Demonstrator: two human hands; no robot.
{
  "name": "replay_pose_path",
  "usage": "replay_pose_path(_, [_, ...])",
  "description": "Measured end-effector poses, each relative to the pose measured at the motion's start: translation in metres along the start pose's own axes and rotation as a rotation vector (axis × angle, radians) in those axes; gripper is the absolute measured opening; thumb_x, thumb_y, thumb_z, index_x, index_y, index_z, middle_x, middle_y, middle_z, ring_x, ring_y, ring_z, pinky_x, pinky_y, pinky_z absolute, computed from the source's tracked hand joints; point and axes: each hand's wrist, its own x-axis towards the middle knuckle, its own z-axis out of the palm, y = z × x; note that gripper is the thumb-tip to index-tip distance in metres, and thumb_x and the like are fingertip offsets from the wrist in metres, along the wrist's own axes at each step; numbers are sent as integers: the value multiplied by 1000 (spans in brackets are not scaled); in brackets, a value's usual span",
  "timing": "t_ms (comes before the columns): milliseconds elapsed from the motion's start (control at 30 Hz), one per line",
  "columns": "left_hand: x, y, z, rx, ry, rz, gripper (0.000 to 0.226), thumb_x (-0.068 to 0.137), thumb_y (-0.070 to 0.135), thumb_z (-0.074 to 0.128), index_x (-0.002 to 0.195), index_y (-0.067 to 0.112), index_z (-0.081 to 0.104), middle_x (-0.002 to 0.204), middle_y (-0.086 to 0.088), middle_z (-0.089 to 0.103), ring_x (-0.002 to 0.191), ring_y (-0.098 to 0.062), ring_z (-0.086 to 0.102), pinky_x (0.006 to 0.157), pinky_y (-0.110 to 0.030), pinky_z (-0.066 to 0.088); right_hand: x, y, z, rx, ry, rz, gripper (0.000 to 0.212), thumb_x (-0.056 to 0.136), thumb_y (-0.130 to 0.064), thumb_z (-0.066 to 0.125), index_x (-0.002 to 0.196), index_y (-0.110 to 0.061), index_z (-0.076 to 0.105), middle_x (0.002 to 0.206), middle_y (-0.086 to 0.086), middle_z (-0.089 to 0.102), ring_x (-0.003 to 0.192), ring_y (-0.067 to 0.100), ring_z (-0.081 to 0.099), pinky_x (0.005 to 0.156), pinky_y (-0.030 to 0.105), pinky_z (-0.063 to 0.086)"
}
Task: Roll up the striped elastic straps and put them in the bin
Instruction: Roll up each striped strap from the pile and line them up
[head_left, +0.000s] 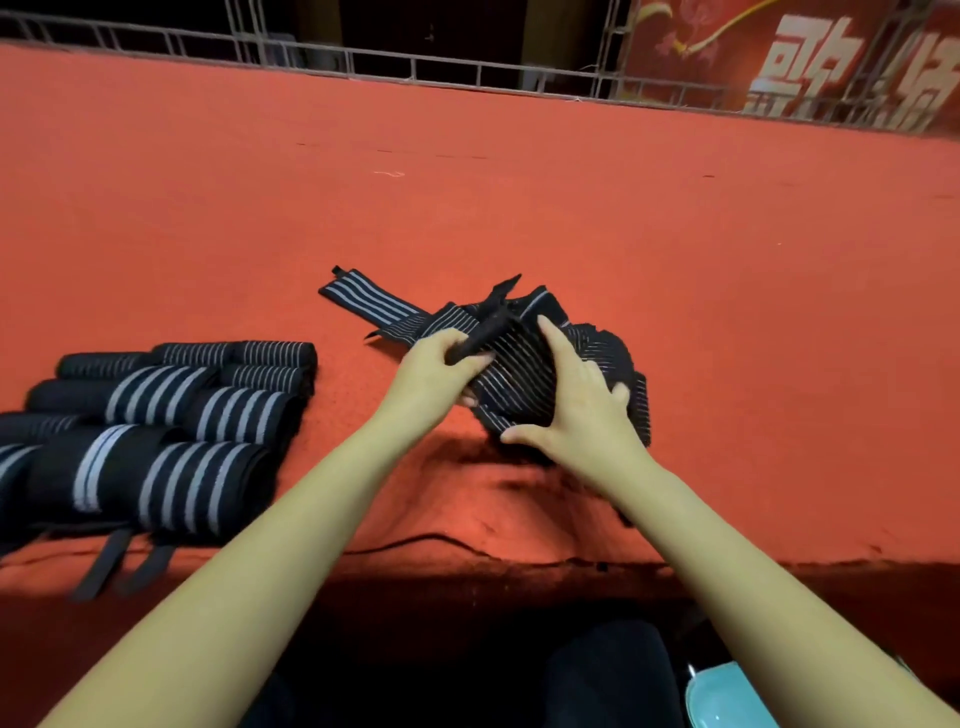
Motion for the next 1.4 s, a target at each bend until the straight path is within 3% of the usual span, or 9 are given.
replay_pose_path(200, [-10, -17, -58, 226, 206, 28, 29, 80, 28, 77, 75, 7, 58, 65, -5, 62, 47, -11, 54, 49, -27, 46, 10, 13, 4, -152, -166, 195, 43, 82, -42, 70, 121, -27, 59, 118, 3, 61, 125, 22, 40, 92, 39, 25])
replay_pose_path(333, [-15, -21, -77, -161, 249, 2, 15, 91, 14, 64, 80, 7, 57, 82, -10, 52, 67, -9, 62, 58, -22, 57, 14, 5, 2, 38, -161, 134, 12, 84, -37, 69, 88, -27, 63, 86, -2, 65, 96, 21, 59, 77, 32, 35])
replay_pose_path(633, [-10, -10, -107, -146, 354, 48, 6, 97, 9, 54, 102, 10, 52, 96, -14, 52, 61, -5, 67, 72, -35, 60, -3, -29, -23, 779, -911, 142, 11, 96, -22, 57, 90, -17, 66, 78, 0, 63, 62, 5, 55, 39, 23, 49])
replay_pose_path(767, [-14, -2, -107, -18, 284, 23, 4, 95, 13, 60, 96, 16, 57, 81, -6, 56, 53, -9, 65, 75, -49, 58, -2, -34, -17, 522, -773, 137, 22, 90, -35, 65, 79, -17, 60, 74, -1, 48, 66, 9, 48, 45, 21, 43])
replay_pose_path(800, [-16, -1, -104, 6, 259, 23, 4, 94, 12, 60, 96, 15, 58, 79, -6, 55, 51, -9, 63, 70, -46, 59, 0, -33, -12, 499, -697, 129, 45, 89, -38, 66, 114, -8, 41, 70, -1, 44, 64, 9, 45, 48, 20, 39])
replay_pose_path(833, [-19, 1, -101, 21, 238, 25, 5, 94, 11, 60, 97, 14, 58, 76, -5, 53, 48, -8, 61, 63, -41, 60, 1, -34, -8, 580, -633, 106, 38, 88, -38, 67, 75, -22, 35, 69, -2, 43, 63, 9, 44, 52, 21, 37])
replay_pose_path(1000, [-29, 5, -88, 86, 188, 17, 9, 93, 13, 62, 101, 12, 58, 75, -6, 54, 41, -12, 58, 49, -33, 57, 2, -44, 2, 835, -556, 29, 39, 82, -36, 73, 87, 2, 65, 87, 3, 60, 84, 14, 54, 78, 34, 39])
replay_pose_path(1233, [-37, 20, -95, 89, 209, -22, 23, 92, 16, 65, 109, 4, 56, 72, -12, 50, 44, -16, 62, 59, -42, 60, -15, -68, -12, 1112, -719, -17, 11, 91, -13, 59, 101, -15, 63, 80, -1, 62, 53, 7, 56, 42, 20, 45])
replay_pose_path(1400, [-44, 45, -97, 229, 47, -20, 17, 90, 15, 67, 99, 5, 56, 66, -2, 53, 37, 0, 50, 37, -15, 39, -32, -83, -40, 1279, -874, -73, 14, 91, -4, 54, 101, -13, 57, 68, -7, 59, 49, 5, 54, 38, 17, 42])
